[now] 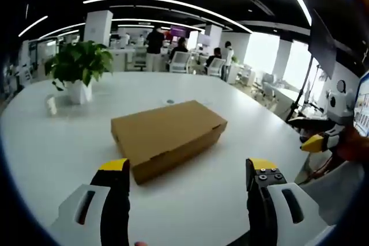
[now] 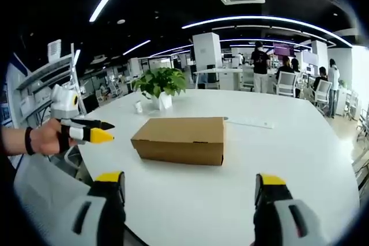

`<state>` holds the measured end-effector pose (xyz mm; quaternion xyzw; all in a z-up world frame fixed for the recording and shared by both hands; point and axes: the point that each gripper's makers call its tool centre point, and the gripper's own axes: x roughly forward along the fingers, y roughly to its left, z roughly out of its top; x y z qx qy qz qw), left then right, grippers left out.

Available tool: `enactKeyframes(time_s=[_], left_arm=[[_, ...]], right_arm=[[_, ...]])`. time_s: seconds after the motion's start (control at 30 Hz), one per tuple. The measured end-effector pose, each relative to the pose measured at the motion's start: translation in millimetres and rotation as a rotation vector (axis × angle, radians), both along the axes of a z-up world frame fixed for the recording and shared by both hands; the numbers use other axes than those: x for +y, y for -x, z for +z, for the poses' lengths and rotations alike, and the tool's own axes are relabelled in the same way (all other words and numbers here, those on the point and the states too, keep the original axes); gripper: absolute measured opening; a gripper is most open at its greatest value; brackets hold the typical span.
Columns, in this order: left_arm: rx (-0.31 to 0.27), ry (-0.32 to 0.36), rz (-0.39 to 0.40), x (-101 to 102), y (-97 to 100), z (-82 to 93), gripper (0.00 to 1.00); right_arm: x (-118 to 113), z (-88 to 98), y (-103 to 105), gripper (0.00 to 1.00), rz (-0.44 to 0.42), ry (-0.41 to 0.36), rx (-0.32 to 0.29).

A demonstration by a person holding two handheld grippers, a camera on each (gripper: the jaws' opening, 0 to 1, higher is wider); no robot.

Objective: Operate the shoe box by opening the lid, removing the specified soft item, and placing it in the target area until the item is outside and the box remains undamaged.

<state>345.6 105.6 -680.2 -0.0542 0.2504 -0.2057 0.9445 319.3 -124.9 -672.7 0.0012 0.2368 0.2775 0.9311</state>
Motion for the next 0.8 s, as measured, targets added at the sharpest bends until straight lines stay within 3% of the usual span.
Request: enactKeyframes(time_s=[0.8], left_arm=[[0.008,0.005,0.008,1.4,0.1,-1.3,0.85]], right_arm=[[-0.2,-2.4,0.0,0.94,0.003,0.009,0.009]])
